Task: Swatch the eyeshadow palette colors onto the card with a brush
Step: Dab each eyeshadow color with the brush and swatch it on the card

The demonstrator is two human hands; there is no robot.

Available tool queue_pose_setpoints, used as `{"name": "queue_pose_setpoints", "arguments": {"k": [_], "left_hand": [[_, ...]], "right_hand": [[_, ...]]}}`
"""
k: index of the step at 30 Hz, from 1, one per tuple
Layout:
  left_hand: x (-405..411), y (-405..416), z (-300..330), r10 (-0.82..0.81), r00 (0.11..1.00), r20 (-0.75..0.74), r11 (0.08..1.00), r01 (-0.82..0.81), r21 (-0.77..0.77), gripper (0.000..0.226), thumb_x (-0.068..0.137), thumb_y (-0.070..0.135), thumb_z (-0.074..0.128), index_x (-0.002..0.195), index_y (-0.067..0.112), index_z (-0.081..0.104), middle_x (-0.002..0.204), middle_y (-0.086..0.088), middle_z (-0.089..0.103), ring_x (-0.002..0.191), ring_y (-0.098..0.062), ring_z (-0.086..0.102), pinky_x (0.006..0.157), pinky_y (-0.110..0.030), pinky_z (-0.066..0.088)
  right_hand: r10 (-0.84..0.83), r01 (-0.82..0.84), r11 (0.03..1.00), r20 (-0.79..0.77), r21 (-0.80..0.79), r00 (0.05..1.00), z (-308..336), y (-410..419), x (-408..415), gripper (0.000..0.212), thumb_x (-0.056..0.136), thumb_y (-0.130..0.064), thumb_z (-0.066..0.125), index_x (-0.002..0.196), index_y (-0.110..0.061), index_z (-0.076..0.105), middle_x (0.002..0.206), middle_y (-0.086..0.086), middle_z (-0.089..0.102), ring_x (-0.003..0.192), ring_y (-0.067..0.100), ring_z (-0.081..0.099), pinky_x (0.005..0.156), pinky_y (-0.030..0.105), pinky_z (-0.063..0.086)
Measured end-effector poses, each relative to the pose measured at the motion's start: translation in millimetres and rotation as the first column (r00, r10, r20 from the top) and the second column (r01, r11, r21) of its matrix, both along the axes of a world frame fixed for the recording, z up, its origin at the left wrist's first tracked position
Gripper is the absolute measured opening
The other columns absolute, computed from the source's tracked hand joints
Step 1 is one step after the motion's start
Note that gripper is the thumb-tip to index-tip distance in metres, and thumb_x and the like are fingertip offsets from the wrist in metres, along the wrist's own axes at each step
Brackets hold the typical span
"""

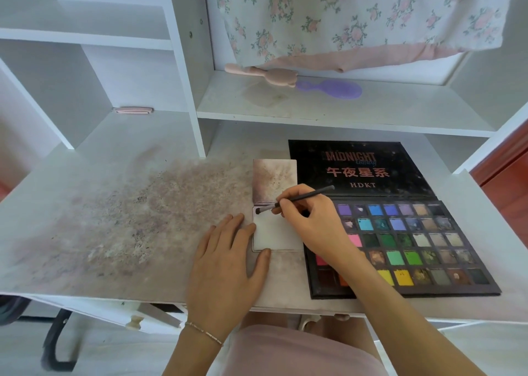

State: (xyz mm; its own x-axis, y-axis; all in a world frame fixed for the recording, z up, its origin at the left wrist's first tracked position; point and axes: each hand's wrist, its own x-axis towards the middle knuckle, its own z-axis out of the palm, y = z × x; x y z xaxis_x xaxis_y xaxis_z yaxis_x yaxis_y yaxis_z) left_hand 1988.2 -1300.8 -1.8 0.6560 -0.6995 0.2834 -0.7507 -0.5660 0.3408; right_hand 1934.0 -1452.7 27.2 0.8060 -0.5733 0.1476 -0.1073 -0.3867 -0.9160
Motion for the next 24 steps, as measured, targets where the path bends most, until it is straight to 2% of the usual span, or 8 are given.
{"name": "queue_pose_setpoints", "arguments": {"k": [6,15,24], "left_hand": [[0.6,1.1,-0.1,-0.008,1.000,0.000,1.000,0.008,0.004,0.049,0.082,0.045,0.039,0.109,0.014,0.066,0.120,-0.007,0.062,0.115,-0.026,0.057,0.100,-0.040,0.032],[0.4,0.2,0.9,-0.006,1.000,-0.005,1.000,0.006,0.008,0.050,0.082,0.046,0.039,0.109,0.013,0.066,0.119,-0.008,0.063,0.114,-0.026,0.057,0.099,-0.040,0.030],[0.7,0.0,0.2,-0.009,1.000,-0.013,1.000,0.009,0.018,0.049,0.082,0.046,0.040,0.109,0.013,0.066,0.119,-0.008,0.063,0.114,-0.026,0.057,0.099,-0.040,0.030]], "right_hand": [[0.017,-0.017,1.000,-0.025,-0.005,1.000,-0.7,-0.6,-0.2,0.011,0.088,-0.013,0.055,0.084,-0.023,0.058,0.075,-0.012,0.068,0.080,0.012,0.065,0.074,0.028,0.052],[0.040,-0.040,0.999,-0.033,0.020,0.999,-2.6,-1.4,0.2,0.015,0.087,-0.011,0.055,0.080,-0.023,0.058,0.075,-0.010,0.067,0.076,-0.003,0.063,0.067,0.007,0.046],[0.052,-0.052,0.998,-0.023,0.019,0.998,-2.6,-1.7,0.5,0.015,0.087,-0.009,0.055,0.081,-0.023,0.058,0.076,-0.010,0.066,0.075,-0.006,0.062,0.065,0.005,0.044]]}}
